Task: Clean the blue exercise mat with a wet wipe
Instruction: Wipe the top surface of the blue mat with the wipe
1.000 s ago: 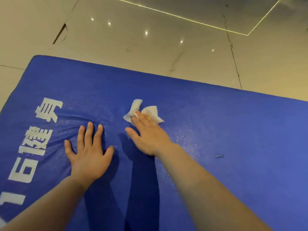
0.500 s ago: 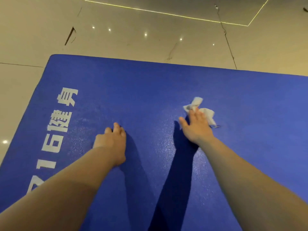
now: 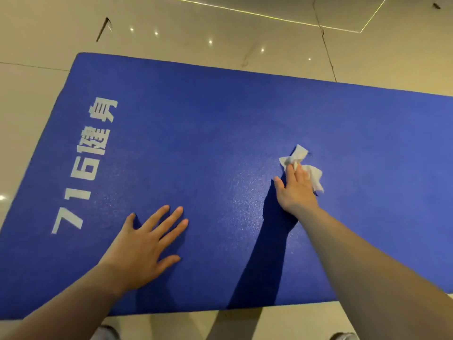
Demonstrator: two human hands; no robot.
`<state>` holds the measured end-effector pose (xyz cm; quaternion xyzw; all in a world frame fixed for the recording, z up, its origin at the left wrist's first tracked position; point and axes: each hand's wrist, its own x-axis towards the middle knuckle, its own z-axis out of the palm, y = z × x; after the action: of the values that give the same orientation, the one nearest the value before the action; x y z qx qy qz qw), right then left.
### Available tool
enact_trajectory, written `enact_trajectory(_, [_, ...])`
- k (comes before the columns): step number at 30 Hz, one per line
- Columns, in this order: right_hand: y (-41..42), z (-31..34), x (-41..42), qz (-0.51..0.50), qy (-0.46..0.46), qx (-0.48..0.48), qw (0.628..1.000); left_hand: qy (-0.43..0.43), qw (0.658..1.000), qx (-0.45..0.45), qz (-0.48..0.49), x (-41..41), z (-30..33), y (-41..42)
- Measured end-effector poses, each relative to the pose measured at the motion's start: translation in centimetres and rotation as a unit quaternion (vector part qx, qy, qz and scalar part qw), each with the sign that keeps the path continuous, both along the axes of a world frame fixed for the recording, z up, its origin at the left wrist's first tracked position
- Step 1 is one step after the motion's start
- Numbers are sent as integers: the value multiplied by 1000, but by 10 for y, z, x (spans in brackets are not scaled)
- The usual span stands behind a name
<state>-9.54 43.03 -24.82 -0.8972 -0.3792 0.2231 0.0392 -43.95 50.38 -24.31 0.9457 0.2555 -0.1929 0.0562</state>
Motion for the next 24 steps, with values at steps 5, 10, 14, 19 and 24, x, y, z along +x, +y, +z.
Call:
enact_trajectory(5, [12,4,-69,63,23,-9,998,42,997,-59,23,1,4,-5])
enact_trajectory(10, [-7,-3,-132,256,25,48,965,83,996,-25,5,-6,10,-3])
enact_trajectory(14, [-28,-1,-82,243,24,90,966,99,993,-39,54,-11,14,-8])
enact_trajectory(19, [-94,-6,-16,-3,-25,58,998,103,990,-43,83,-21,5,-22])
enact_trajectory(24, [-111,-13,-72,-30,-24,48,998,107,983,-61,140,-18,7,-31])
